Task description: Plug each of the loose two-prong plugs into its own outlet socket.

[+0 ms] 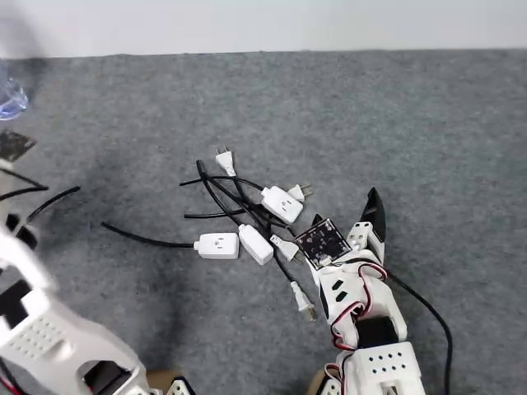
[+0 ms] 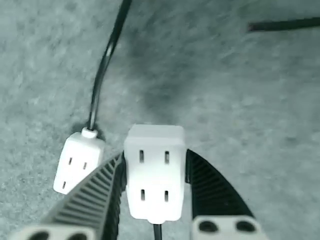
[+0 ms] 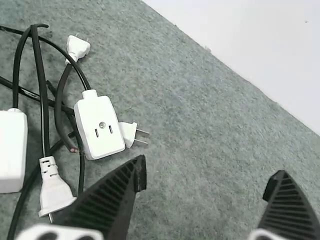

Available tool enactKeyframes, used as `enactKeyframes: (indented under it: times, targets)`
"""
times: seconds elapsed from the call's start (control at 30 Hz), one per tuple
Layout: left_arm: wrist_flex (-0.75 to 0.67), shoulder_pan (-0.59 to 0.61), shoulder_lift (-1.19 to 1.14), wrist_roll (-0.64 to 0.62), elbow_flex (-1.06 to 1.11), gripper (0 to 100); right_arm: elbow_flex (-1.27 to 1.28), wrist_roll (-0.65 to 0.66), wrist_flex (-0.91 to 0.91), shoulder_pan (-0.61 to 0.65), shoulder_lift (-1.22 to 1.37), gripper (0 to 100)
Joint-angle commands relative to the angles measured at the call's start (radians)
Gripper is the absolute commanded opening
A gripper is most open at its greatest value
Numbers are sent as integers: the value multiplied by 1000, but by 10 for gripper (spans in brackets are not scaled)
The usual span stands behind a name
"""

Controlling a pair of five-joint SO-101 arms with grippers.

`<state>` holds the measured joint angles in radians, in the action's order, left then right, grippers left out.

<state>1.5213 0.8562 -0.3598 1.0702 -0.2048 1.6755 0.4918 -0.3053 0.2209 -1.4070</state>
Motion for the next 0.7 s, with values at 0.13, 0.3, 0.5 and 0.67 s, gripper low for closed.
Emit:
enactKeyframes:
  times: [0.13,0.3,0.5,0.67]
  targets:
    - [-216,97,-17,61,36,66,14,6,12,31,16,372]
    - [-173,123,-20,91,33,251,14,6,12,31,16,372]
    - [-114,75,43,91,33,291,14,6,12,31,16,372]
    - [-34,-38,149,87,39,291,14,9,12,31,16,372]
